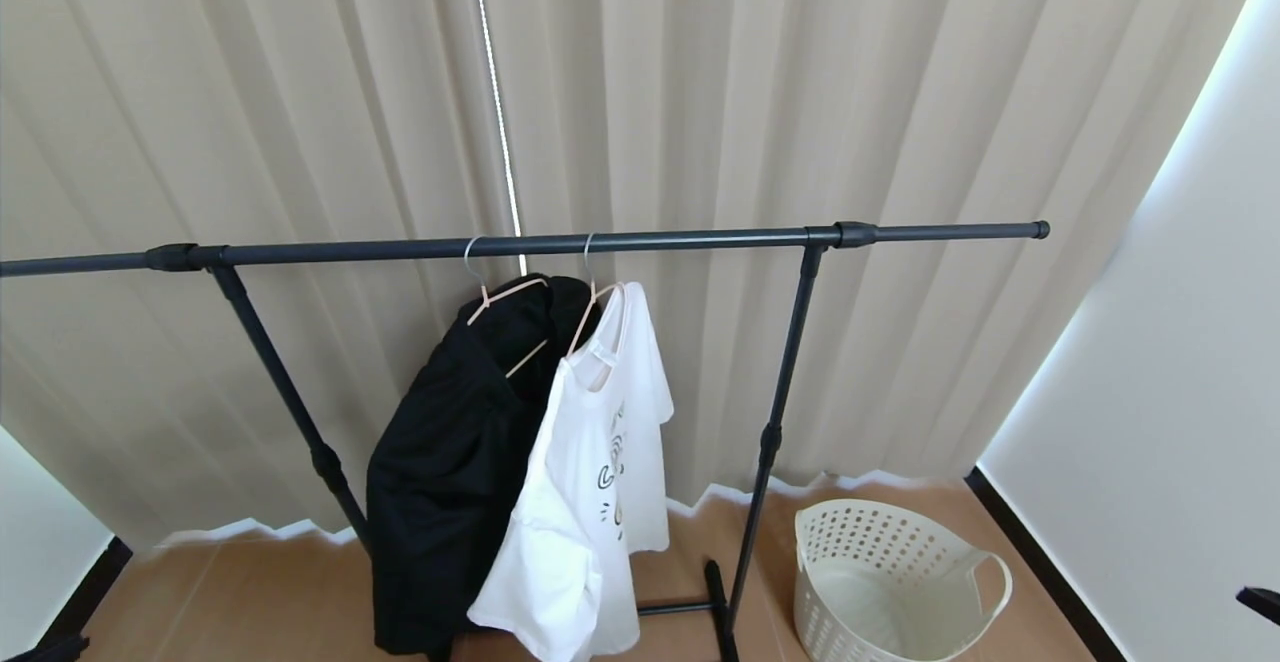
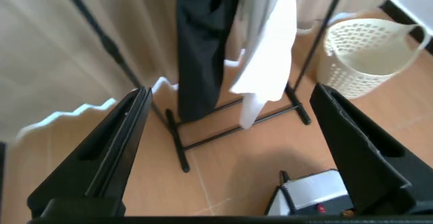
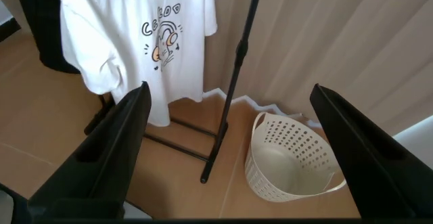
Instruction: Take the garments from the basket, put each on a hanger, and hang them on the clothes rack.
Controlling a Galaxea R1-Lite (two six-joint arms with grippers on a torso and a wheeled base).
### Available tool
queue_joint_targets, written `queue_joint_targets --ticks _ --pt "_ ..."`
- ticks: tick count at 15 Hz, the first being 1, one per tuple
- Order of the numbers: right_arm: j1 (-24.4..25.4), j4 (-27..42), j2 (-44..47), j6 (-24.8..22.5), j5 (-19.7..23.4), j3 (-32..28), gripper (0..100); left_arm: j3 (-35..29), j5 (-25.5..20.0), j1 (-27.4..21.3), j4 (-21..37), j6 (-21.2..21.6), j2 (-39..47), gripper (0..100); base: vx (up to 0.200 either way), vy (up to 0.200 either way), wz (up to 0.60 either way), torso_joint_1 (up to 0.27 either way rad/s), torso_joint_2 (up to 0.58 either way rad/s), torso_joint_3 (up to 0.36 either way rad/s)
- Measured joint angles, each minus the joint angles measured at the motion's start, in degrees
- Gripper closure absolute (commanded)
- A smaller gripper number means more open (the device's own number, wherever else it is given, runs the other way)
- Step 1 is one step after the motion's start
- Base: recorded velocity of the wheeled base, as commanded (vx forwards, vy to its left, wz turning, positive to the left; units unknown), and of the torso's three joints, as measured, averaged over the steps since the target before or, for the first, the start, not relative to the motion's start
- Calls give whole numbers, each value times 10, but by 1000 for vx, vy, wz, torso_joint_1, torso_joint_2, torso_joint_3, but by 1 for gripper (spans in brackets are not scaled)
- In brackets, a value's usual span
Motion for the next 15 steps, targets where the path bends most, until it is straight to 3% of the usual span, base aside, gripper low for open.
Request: queue_joint_targets --ticks 4,6,8,9,10,12,13,15 --pt "-6 84 -166 14 1 42 0 61 -7 139 8 43 -120 0 0 0 0 0 0 0" --pt "-27 84 -205 16 -1 47 0 79 -59 179 9 31 -183 0 0 0 0 0 0 0" --pt "-62 85 -232 14 -2 48 0 87 -128 186 11 -28 -238 0 0 0 0 0 0 0" --pt "-79 84 -246 9 -15 48 0 89 -131 186 12 -36 -256 0 0 0 0 0 0 0" --pt "-87 82 -258 6 -40 48 0 90 -132 186 12 -38 -268 0 0 0 0 0 0 0" --pt "-93 77 -274 8 -140 49 0 91 -132 186 12 -37 -281 0 0 0 0 0 0 0" --pt "-94 75 -279 15 -153 49 0 92 -132 186 12 -37 -285 0 0 0 0 0 0 0" --pt "-95 77 -284 34 -133 49 0 92 -132 186 12 -37 -288 0 0 0 0 0 0 0"
